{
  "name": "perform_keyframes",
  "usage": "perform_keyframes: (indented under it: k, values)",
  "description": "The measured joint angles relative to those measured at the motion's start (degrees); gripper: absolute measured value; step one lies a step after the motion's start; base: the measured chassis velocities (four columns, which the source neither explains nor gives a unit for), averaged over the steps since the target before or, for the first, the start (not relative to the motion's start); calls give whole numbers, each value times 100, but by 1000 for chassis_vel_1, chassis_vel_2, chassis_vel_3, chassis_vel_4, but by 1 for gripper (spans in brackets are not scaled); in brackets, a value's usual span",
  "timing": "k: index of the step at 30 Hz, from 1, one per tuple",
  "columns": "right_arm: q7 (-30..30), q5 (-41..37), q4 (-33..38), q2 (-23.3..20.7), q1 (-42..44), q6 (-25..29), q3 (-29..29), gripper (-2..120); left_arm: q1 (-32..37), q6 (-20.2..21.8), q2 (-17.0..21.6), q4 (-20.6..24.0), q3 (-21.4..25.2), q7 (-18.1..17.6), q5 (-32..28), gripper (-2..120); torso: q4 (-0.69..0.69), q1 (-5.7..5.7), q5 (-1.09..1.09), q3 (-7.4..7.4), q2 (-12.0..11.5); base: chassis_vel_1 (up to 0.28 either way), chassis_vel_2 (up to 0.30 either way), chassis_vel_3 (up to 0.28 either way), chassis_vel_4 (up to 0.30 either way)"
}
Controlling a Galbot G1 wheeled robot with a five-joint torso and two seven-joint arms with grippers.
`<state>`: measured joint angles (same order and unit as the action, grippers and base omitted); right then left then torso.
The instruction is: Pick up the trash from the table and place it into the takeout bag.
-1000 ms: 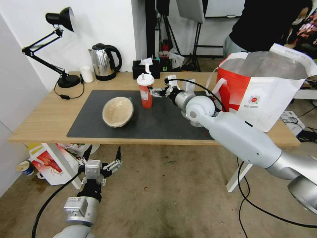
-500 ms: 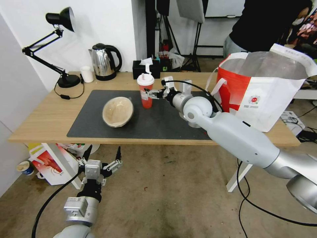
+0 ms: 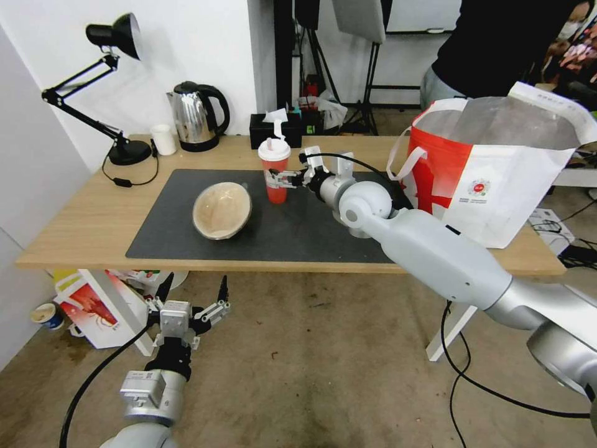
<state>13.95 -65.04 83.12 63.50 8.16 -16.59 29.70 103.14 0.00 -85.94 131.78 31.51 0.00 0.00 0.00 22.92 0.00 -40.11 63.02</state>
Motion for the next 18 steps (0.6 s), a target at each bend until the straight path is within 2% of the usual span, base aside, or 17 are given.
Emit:
perform_keyframes:
  k: [18]
  values:
    - [-213,102,-595,265,-162,28,29,100,0,0,0,0,1,0,0,100,0,0,1,0,0,0,0,0,0]
